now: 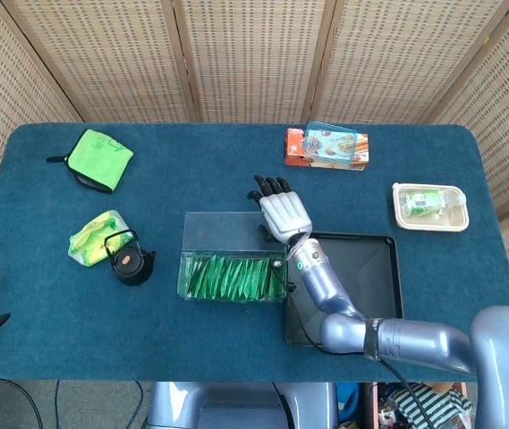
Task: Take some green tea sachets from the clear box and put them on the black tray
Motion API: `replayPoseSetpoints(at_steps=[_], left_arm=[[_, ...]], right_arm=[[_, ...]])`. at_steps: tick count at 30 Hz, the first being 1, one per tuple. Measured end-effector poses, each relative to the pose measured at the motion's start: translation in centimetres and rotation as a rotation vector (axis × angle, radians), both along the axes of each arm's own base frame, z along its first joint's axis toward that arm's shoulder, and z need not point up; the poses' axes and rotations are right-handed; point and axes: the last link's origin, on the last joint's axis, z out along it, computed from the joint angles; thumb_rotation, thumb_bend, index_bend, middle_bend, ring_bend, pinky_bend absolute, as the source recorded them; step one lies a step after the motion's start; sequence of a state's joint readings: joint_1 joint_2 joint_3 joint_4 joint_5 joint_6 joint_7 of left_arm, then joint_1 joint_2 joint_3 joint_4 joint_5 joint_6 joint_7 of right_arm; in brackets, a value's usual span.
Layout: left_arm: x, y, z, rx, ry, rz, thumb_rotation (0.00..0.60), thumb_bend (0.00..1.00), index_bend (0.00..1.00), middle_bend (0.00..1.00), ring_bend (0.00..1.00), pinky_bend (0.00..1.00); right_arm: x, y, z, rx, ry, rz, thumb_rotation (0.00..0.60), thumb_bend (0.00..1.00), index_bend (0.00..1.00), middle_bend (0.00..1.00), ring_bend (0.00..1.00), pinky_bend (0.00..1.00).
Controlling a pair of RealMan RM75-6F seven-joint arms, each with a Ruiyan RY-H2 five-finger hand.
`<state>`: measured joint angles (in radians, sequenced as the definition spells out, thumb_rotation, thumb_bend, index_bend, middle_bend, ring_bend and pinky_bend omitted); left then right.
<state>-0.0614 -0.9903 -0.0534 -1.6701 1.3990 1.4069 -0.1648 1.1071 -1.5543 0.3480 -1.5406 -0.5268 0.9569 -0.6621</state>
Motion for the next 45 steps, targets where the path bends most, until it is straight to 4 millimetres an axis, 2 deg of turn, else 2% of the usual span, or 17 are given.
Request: replayPoseSetpoints(at_steps=[7,13,16,22,29,45], left_arm=[[0.1,-0.1,0.2,0.007,-0.003,-0.006,0.600,0.12,0.00,0.00,0.00,0.00],[0.2,-0.4,0.2,0.007,-0.006,-0.016,0.600,0.12,0.00,0.00,0.00,0.00],[0.3,-0.4,0.2,0.005,-0.006,-0.020,0.600,0.12,0.00,0.00,0.00,0.00],[0.4,-0.5,0.2,0.006,-0.007,-0.022,0.600,0.12,0.00,0.00,0.00,0.00],[0.4,-0.5,0.2,0.004,-0.008,-0.024,0.600,0.12,0.00,0.00,0.00,0.00],[0.4,-0.4,0.0,-0.004,-0.007,-0.025,0.600,0.12,0.00,0.00,0.00,0.00]], right_arm=[[1.1,1.2,1.0,-0.029,-0.021,0.157,0.600,0.43,0.26,0.00,0.00,0.03],[1.5,3.5,1.8,-0.008,0.014,0.397,0.600,0.43,0.30,0.00,0.00,0.03],[0.8,5.1,1.7,0.041,0.056,0.505,0.600,0.43,0.33,0.00,0.00,0.03],[-0.9,7.2,0.7,0.127,0.123,0.587,0.600,0.43,0.36,0.01,0.00,0.03],[-1.4,7.2,-0.6,0.144,0.171,0.592,0.600,0.43,0.37,0.01,0.00,0.03],[-3.7,7.0,-1.9,0.160,0.220,0.552,0.600,0.43,0.40,0.03,0.00,0.03]])
